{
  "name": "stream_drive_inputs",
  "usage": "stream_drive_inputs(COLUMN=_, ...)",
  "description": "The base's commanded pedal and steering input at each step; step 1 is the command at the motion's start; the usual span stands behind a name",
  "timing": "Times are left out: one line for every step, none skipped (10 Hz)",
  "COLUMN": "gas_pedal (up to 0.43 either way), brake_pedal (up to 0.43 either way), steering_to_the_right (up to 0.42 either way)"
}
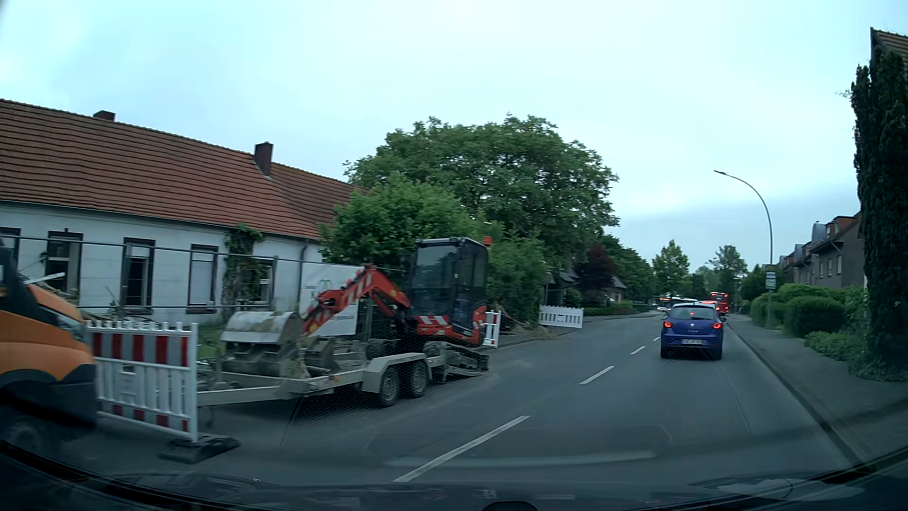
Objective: Follow the waypoints while adhering to traffic rules and regulations
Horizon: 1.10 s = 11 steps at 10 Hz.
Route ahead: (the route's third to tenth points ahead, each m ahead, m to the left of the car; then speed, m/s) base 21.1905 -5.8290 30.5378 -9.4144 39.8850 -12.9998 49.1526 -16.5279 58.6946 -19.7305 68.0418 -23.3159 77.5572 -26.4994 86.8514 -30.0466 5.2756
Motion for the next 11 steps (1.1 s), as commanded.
stream_drive_inputs(gas_pedal=0.37, brake_pedal=0.0, steering_to_the_right=0.378)
stream_drive_inputs(gas_pedal=0.378, brake_pedal=0.0, steering_to_the_right=0.335)
stream_drive_inputs(gas_pedal=0.409, brake_pedal=0.0, steering_to_the_right=0.3)
stream_drive_inputs(gas_pedal=0.429, brake_pedal=0.0, steering_to_the_right=0.279)
stream_drive_inputs(gas_pedal=0.429, brake_pedal=0.0, steering_to_the_right=0.253)
stream_drive_inputs(gas_pedal=0.429, brake_pedal=0.0, steering_to_the_right=0.228)
stream_drive_inputs(gas_pedal=0.429, brake_pedal=0.0, steering_to_the_right=0.201)
stream_drive_inputs(gas_pedal=0.429, brake_pedal=0.0, steering_to_the_right=0.178)
stream_drive_inputs(gas_pedal=0.429, brake_pedal=0.0, steering_to_the_right=0.159)
stream_drive_inputs(gas_pedal=0.429, brake_pedal=0.0, steering_to_the_right=0.141)
stream_drive_inputs(gas_pedal=0.429, brake_pedal=0.0, steering_to_the_right=0.119)
